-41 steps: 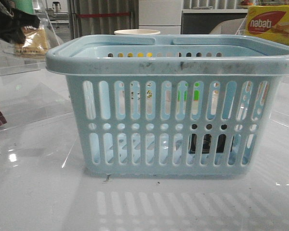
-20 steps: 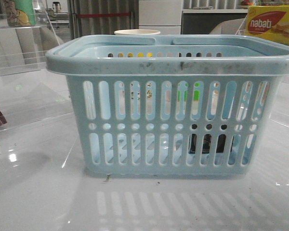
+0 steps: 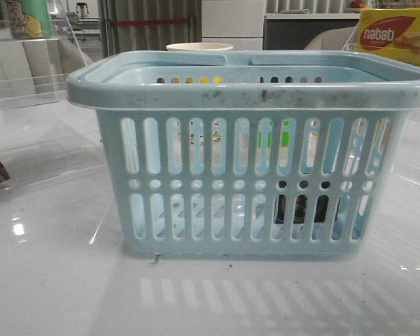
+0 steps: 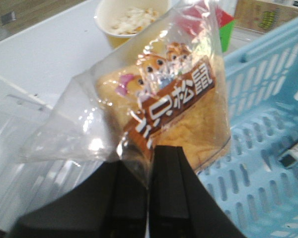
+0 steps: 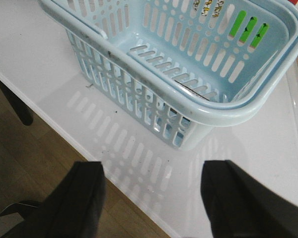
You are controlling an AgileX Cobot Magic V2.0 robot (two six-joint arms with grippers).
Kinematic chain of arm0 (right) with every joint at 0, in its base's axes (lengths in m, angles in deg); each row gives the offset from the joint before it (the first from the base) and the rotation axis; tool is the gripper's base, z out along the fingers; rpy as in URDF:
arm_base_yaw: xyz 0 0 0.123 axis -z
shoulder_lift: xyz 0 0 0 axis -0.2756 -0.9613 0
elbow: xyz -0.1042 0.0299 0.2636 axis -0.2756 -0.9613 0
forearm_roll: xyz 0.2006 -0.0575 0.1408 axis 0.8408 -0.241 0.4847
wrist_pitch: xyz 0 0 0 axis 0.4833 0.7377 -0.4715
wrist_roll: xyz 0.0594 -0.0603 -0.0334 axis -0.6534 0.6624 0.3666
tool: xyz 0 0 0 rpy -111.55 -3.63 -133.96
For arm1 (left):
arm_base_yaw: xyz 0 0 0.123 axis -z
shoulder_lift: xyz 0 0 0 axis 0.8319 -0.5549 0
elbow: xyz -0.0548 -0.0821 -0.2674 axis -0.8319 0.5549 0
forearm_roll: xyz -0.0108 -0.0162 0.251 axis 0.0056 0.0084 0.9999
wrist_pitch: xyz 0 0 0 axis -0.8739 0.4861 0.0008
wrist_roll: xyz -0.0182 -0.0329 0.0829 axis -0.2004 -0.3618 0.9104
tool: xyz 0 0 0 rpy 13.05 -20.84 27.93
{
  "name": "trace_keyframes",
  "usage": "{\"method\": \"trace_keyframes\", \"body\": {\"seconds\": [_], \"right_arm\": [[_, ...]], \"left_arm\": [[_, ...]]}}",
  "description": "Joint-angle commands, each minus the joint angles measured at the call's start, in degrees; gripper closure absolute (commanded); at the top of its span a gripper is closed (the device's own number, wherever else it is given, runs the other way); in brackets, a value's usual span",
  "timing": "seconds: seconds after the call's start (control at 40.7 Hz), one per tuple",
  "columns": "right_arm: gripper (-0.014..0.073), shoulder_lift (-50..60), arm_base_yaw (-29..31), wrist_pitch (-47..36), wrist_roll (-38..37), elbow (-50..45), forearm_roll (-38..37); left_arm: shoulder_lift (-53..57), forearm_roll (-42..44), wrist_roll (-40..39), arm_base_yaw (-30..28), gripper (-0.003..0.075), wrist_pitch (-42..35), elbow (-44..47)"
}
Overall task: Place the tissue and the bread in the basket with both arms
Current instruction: 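Lift the bread cake and carry it over the basket with the left gripper, then open the left gripper to drop the bread cake into the basket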
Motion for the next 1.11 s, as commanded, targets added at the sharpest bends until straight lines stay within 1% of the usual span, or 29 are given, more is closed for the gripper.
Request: {"method": "trace_keyframes", "body": {"seconds": [0.0,0.074,0.221,0.467,0.516,0.541,0.615,0.713,0.787,0.836,1.082], "right_arm": [[0.0075,-0.11,-0.05,-3.57,0.62,1.5,-0.17],[0.0075,-0.11,-0.05,-3.57,0.62,1.5,-0.17],[0.0075,-0.11,-0.05,-3.57,0.62,1.5,-0.17],[0.0075,-0.11,-0.05,-3.57,0.62,1.5,-0.17],[0.0075,-0.11,-0.05,-3.57,0.62,1.5,-0.17],[0.0075,-0.11,-0.05,-3.57,0.62,1.5,-0.17],[0.0075,-0.11,-0.05,-3.57,0.62,1.5,-0.17],[0.0075,-0.11,-0.05,-3.57,0.62,1.5,-0.17],[0.0075,-0.11,-0.05,-3.57,0.62,1.5,-0.17],[0.0075,-0.11,-0.05,-3.57,0.62,1.5,-0.17],[0.0075,-0.11,-0.05,-3.57,0.62,1.5,-0.17]], "left_arm": [[0.25,-0.39,0.01,3.88,0.0629,-3.58,-2.05],[-1.39,-0.39,0.01,6.38,0.0629,-3.58,-2.05],[-4.94,-0.39,0.01,9.52,0.0629,-3.58,-2.05],[-10.81,-0.39,0.01,11.89,0.0622,-3.7,-2.05],[-11.69,-0.39,0.01,12.26,0.0596,-3.81,-2.05],[-12.03,-0.39,0.01,12.26,0.0572,-3.81,-2.05],[-12.96,-0.63,0.01,12.38,0.0485,-3.81,-2.05],[-13.3,-0.95,0.01,12.38,0.0342,-3.69,-2.05],[-13.18,-0.95,0.01,12.38,0.0272,-3.59,-2.05],[-12.92,-0.95,0.01,12.38,0.0253,-3.59,-2.05],[-11.76,-0.95,0.01,12.38,0.0258,-1.12,-2.05]]}}
